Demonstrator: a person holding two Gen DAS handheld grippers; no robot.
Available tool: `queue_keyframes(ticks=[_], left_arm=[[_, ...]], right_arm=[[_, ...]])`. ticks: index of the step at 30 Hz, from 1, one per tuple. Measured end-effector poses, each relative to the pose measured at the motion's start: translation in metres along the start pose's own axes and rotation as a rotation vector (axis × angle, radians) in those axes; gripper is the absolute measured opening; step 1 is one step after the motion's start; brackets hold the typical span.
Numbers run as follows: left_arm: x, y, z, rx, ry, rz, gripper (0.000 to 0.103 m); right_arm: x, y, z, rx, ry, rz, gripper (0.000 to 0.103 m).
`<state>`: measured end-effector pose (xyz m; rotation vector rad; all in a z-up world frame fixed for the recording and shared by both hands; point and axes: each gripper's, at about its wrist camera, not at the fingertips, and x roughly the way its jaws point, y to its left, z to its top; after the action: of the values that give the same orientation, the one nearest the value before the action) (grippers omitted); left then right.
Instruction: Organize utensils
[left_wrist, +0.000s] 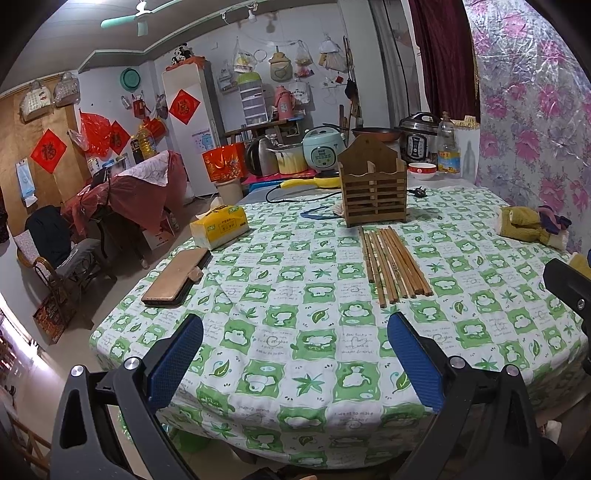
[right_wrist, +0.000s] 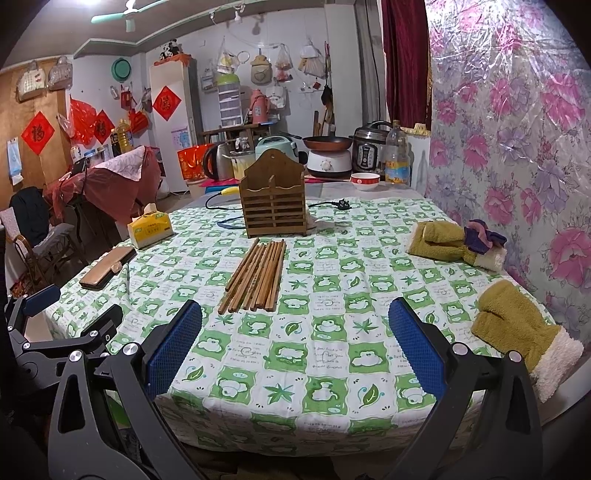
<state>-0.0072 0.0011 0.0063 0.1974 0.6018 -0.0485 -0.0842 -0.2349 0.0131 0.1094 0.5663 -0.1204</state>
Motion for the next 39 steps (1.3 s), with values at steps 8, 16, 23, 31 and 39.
queue_keyframes(ticks=[8, 16, 23, 31, 39], left_arm=[[0.0001, 0.0002, 0.0000, -0.001, 0.001, 0.001, 0.098], [-0.0004, 0.0019, -0.0008, -0.002, 0.001, 0.007, 0.098], [-0.0001, 0.0012, -0.0009, -0.001, 0.002, 0.005, 0.098], [0.0002, 0.0008, -0.0008, 0.001, 0.002, 0.005, 0.098], [0.0004, 0.0006, -0.0007, 0.001, 0.003, 0.005, 0.098]], right_arm=[[0.0001, 0.0006, -0.0005, -0.001, -0.001, -0.002, 0.097], [-0.0005, 0.0009, 0.0005, -0.001, -0.001, 0.000, 0.097], [-0.0003, 0.0010, -0.0001, -0.001, -0.002, -0.001, 0.097], [-0.0014, 0.0013, 0.0007, -0.001, -0.002, 0.000, 0.097], [-0.0002, 0.0013, -0.0006, 0.000, -0.003, 0.000, 0.097]])
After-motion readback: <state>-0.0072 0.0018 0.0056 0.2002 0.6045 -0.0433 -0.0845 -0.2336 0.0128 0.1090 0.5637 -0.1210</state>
